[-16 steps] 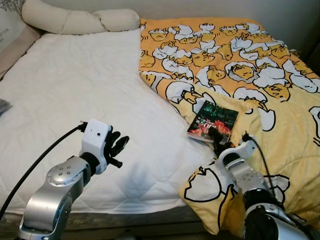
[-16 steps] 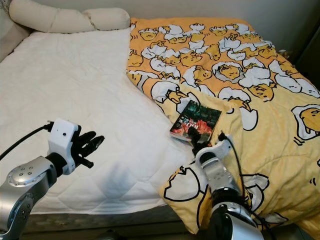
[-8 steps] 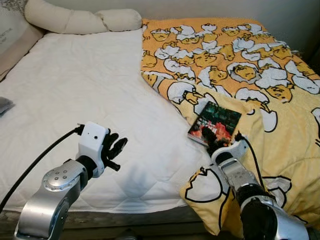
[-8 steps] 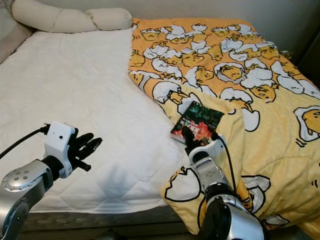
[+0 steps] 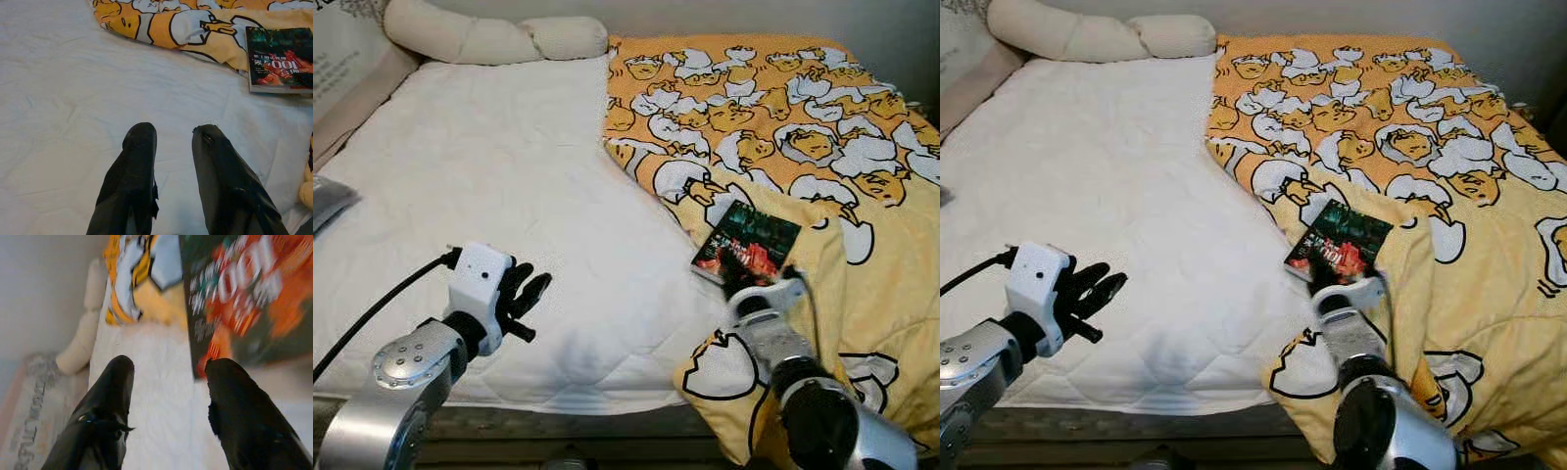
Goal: Clean up the room
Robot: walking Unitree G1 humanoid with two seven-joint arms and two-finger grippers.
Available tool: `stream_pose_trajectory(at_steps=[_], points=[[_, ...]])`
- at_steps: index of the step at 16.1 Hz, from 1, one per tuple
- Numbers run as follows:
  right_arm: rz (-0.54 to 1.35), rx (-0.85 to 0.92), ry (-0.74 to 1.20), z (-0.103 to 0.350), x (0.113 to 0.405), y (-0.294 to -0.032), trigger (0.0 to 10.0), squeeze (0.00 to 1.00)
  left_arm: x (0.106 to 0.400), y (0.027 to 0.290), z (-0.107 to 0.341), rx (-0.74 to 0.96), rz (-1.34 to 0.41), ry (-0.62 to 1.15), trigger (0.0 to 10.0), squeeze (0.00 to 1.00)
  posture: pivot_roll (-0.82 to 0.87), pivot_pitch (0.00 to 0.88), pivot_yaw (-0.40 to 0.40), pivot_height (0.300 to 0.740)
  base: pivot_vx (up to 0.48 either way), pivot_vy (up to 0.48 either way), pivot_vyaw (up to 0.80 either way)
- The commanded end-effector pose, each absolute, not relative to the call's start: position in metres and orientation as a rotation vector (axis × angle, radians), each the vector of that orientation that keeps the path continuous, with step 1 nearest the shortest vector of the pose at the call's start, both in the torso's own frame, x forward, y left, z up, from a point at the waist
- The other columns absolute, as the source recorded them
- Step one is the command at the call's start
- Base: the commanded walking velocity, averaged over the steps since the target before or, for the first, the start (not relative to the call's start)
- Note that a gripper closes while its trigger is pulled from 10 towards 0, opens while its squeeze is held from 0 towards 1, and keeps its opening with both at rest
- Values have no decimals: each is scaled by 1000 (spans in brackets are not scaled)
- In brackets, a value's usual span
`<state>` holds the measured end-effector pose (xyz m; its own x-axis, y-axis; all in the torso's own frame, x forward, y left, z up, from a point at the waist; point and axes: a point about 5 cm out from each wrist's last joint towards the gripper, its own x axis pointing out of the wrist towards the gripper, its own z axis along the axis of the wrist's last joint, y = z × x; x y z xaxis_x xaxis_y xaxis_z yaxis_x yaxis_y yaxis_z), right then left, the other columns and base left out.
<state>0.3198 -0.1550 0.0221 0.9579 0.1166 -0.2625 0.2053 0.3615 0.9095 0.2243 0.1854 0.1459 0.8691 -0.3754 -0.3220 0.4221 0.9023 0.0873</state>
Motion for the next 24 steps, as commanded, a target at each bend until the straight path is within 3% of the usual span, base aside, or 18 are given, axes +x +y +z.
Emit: stream_pose_trajectory(at_steps=[1, 2, 3, 7, 16, 17, 24], points=[[-47, 1182, 318, 19, 317, -152, 10000, 0, 222, 184, 148, 161, -434, 303, 10000, 0, 284, 0, 47, 740, 0, 0, 0], [-40, 1162, 335, 16, 315, -151, 10000, 659, 222, 184, 149, 160, -435, 303, 10000, 0, 281, 0, 46, 740, 0, 0, 0], [-33, 1136, 372, 11, 310, -150, 10000, 1000, 222, 183, 148, 159, -438, 304, 10000, 0, 275, 0, 46, 740, 0, 0, 0], [-108, 1060, 435, -1, 299, -157, 10000, 1000, 222, 179, 147, 164, -467, 312, 10000, 0, 265, 0, 52, 740, 0, 0, 0], [-303, 1220, 317, 12, 313, -179, 10000, 1000, 219, 181, 150, 187, -485, 321, 10000, 0, 294, 0, 66, 740, 0, 0, 0], [-323, 1237, 311, 13, 314, -181, 10000, 0, 217, 181, 151, 192, -493, 323, 10000, 0, 303, 0, 68, 740, 0, 0, 0], [-361, 1283, 307, 14, 316, -181, 10000, 0, 206, 178, 153, 198, -527, 347, 10000, 0, 328, 0, 62, 740, 0, 0, 0]])
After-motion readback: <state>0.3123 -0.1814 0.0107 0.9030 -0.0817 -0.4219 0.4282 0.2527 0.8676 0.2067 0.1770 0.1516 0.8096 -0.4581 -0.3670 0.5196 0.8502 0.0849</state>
